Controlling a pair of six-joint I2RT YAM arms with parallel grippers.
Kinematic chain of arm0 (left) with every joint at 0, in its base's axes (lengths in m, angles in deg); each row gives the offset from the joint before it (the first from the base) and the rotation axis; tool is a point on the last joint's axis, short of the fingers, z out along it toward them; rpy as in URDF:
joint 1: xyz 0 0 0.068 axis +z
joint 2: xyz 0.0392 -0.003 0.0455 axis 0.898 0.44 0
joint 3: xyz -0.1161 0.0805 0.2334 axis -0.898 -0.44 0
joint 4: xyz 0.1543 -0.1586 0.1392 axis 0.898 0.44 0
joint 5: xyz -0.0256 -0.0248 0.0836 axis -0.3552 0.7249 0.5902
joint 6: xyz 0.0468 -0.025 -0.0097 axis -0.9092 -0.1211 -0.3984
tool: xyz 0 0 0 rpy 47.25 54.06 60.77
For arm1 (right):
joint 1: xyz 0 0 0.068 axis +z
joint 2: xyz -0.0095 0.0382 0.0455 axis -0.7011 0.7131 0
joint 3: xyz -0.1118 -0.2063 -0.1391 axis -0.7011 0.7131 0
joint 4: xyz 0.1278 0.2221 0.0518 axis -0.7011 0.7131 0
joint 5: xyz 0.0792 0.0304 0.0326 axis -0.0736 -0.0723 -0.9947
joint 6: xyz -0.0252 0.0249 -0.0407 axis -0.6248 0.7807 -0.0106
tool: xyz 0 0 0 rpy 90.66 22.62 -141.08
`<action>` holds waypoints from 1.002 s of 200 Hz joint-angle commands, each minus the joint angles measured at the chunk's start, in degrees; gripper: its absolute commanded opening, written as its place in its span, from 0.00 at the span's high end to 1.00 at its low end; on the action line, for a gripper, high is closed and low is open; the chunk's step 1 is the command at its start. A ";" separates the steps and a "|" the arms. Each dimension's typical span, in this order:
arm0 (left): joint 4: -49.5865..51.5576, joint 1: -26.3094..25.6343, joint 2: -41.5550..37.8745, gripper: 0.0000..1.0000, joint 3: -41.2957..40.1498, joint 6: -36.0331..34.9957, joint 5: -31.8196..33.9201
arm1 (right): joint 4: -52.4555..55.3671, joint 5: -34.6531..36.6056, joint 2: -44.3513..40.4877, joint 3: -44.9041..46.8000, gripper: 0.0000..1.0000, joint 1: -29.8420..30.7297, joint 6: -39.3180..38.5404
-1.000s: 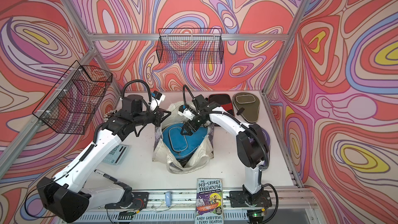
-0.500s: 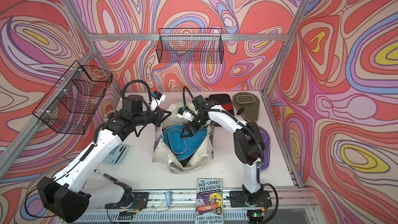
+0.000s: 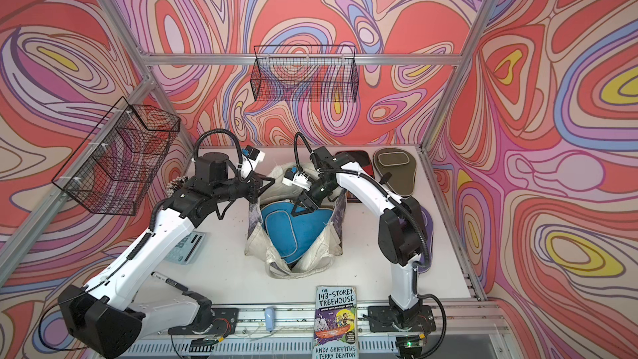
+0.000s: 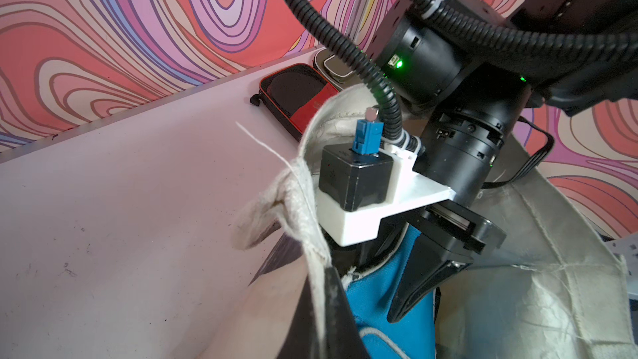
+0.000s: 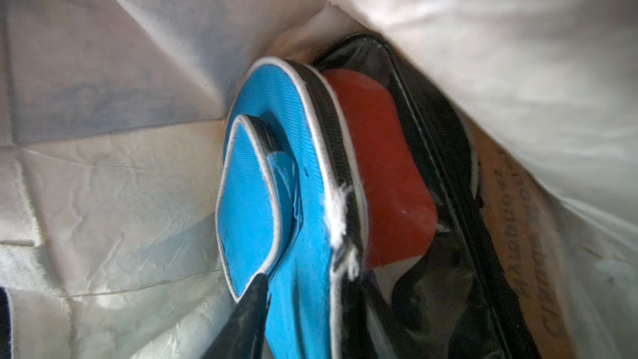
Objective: Remove the ping pong set from the canvas bag
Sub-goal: Pick up the ping pong set from the canvas bag.
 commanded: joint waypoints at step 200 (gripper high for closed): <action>-10.33 -0.08 -3.08 1.00 2.49 -0.84 -1.86 | -1.68 -2.88 0.74 0.54 1.00 3.95 2.34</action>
